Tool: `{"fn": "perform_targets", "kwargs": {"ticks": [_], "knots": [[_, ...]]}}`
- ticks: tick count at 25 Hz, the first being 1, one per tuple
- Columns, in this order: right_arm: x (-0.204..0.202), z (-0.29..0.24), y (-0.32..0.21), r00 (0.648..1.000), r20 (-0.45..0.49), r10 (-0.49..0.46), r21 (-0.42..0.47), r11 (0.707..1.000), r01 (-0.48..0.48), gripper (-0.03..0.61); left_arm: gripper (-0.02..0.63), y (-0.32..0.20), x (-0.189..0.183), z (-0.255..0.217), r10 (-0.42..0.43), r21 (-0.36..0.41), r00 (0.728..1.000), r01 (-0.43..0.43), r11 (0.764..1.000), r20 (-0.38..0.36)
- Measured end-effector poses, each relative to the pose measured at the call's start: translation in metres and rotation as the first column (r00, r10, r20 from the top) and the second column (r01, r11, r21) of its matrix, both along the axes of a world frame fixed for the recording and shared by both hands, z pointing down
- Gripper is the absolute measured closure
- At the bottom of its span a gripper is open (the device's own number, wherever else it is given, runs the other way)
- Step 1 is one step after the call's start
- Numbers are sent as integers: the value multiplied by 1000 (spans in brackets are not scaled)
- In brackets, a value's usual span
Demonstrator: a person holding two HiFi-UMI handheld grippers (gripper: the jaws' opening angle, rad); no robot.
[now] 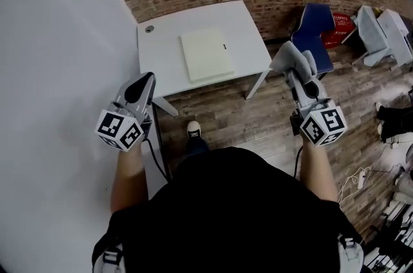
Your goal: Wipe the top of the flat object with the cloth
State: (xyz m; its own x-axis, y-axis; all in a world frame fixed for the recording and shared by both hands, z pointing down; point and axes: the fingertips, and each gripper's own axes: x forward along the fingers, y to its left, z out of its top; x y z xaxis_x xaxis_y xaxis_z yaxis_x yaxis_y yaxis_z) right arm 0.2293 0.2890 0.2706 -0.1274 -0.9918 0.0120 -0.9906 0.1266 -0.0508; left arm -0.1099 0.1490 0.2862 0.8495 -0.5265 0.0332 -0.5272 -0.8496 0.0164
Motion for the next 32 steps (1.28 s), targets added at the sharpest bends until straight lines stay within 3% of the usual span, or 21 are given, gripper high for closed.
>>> {"fn": "perform_targets", "kwargs": {"ticks": [7,18,32], "knots": [[8,11,-51,1000,15,24,-24,999,-23,568,612,-58,2,4,1,-3,1000,-1,1000,-15],[1,31,-146,999,25,28,-67,997,-27,568,612,-150,-4,39,27,-76,999,-25,997,22],[-25,2,-250,996,-15,89,-67,994,-89,568,612,-281,-3,21,108,-51,994,-109,993,-14]]}}
